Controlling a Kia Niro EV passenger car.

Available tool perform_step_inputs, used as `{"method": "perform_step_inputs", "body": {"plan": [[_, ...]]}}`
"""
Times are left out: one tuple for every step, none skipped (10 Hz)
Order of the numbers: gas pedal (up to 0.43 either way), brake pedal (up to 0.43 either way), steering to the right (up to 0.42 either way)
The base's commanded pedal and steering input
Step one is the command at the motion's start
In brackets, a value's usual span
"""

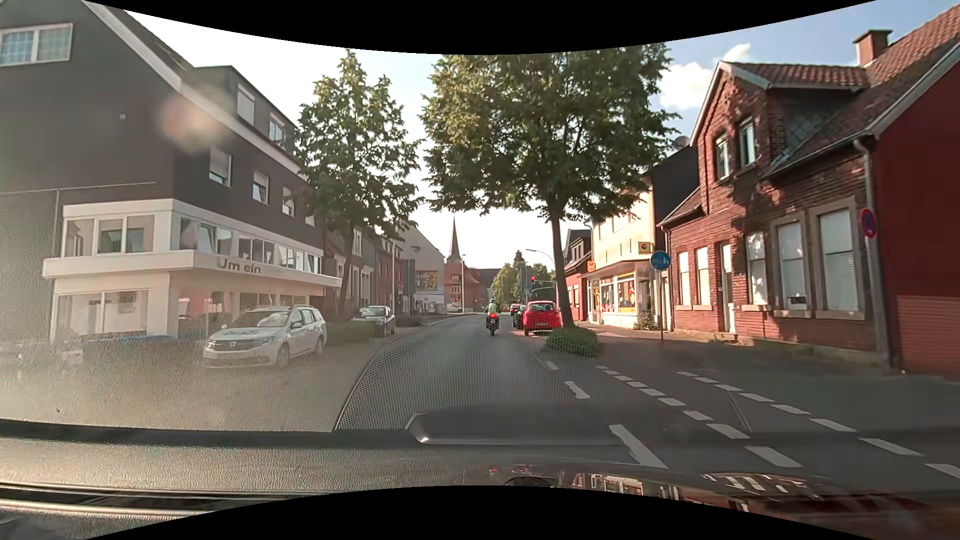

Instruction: Follow the waypoints while adhering to traffic rules and regulations

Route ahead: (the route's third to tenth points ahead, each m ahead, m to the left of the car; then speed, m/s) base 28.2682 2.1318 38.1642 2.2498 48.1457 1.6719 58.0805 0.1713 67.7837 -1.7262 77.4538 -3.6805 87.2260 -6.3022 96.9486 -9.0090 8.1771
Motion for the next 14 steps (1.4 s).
{"method": "perform_step_inputs", "body": {"plan": [[0.157, 0.0, -0.008], [0.157, 0.0, -0.008], [0.157, 0.0, -0.008], [0.157, 0.0, -0.008], [0.157, 0.0, -0.008], [0.157, 0.0, -0.008], [0.15, 0.0, -0.008], [0.15, 0.0, -0.008], [0.138, 0.0, -0.008], [0.13, 0.0, -0.008], [0.118, 0.0, -0.008], [0.118, 0.0, -0.008], [0.118, 0.0, -0.008], [0.118, 0.0, -0.008]]}}
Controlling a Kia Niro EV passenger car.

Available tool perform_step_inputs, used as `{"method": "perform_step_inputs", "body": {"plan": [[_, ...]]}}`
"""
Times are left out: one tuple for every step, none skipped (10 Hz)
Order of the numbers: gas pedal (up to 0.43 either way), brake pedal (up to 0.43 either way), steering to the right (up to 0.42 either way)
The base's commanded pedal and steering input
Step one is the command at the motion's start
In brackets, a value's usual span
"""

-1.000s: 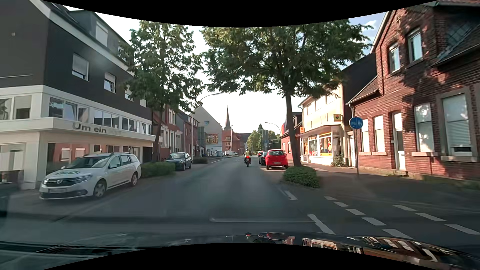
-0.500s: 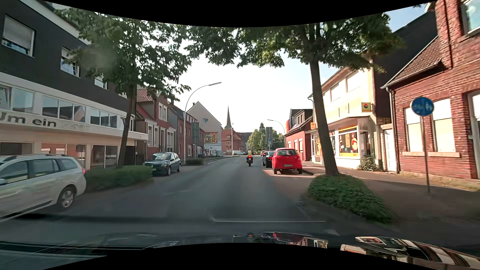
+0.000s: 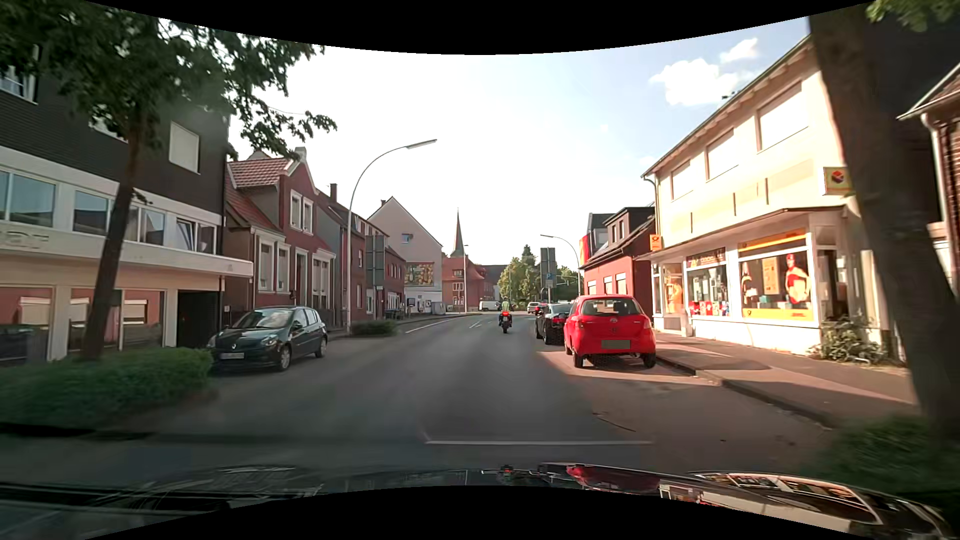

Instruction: Follow the waypoints while adhering to traffic rules and regulations

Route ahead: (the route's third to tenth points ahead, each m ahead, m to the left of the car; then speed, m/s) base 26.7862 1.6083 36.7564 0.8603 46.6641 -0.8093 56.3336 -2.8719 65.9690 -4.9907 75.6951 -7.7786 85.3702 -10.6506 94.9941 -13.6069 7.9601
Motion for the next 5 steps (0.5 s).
{"method": "perform_step_inputs", "body": {"plan": [[0.118, 0.0, -0.008], [0.118, 0.0, -0.008], [0.11, 0.0, -0.007], [0.11, 0.0, -0.007], [0.11, 0.0, -0.006]]}}
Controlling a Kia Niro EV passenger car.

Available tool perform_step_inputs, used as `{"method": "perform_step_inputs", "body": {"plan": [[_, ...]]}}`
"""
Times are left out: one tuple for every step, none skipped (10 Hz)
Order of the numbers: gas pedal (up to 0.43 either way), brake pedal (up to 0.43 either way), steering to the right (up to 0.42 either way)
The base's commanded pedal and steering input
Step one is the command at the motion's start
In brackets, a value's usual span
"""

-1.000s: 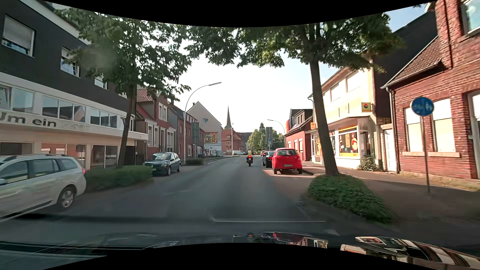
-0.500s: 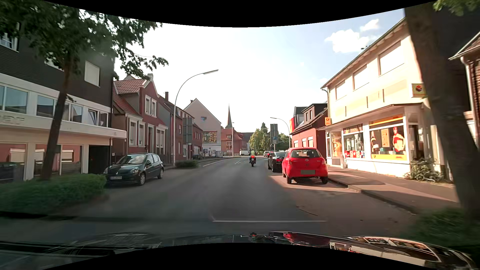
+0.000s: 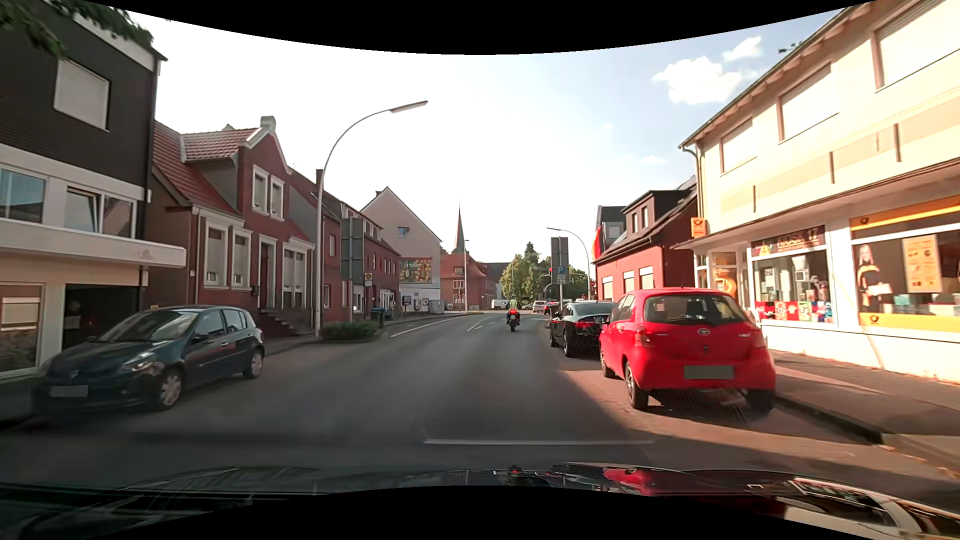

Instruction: Follow the waypoints while adhering to traffic rules and regulations

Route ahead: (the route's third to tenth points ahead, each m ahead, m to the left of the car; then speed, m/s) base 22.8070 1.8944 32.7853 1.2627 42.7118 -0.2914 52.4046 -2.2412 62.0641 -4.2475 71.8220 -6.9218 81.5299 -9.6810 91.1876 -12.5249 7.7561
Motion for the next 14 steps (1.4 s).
{"method": "perform_step_inputs", "body": {"plan": [[0.11, 0.0, -0.005], [0.11, 0.0, -0.003], [0.11, 0.0, -0.002], [0.11, 0.0, -0.001], [0.11, 0.0, 0.0], [0.11, 0.0, 0.0], [0.11, 0.0, 0.004], [0.11, 0.0, 0.009], [0.11, 0.0, 0.01], [0.11, 0.0, 0.01], [0.11, 0.0, 0.01], [0.11, 0.0, 0.011], [0.11, 0.0, 0.012], [0.11, 0.0, 0.012]]}}
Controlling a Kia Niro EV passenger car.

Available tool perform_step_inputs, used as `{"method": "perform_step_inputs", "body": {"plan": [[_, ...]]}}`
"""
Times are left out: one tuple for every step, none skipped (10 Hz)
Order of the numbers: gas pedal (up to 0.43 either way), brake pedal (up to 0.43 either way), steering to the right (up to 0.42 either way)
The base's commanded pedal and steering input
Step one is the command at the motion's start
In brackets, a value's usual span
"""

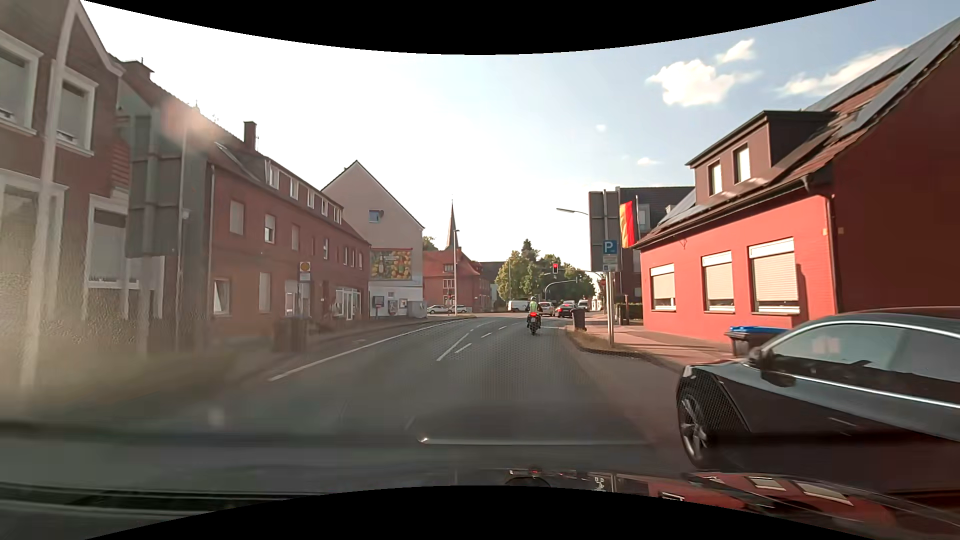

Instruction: Follow the waypoints while adhering to traffic rules and regulations

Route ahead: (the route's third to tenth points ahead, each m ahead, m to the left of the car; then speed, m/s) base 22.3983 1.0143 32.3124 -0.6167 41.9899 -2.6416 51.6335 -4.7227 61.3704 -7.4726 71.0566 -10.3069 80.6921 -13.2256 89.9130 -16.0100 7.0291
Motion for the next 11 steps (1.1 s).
{"method": "perform_step_inputs", "body": {"plan": [[0.11, 0.0, 0.016], [0.11, 0.0, 0.028], [0.098, 0.0, 0.039], [0.098, 0.0, 0.038], [0.098, 0.0, 0.037], [0.098, 0.0, 0.033], [0.098, 0.0, 0.03], [0.098, 0.0, 0.03], [0.098, 0.0, 0.029], [0.098, 0.0, 0.028], [0.098, 0.0, 0.027]]}}
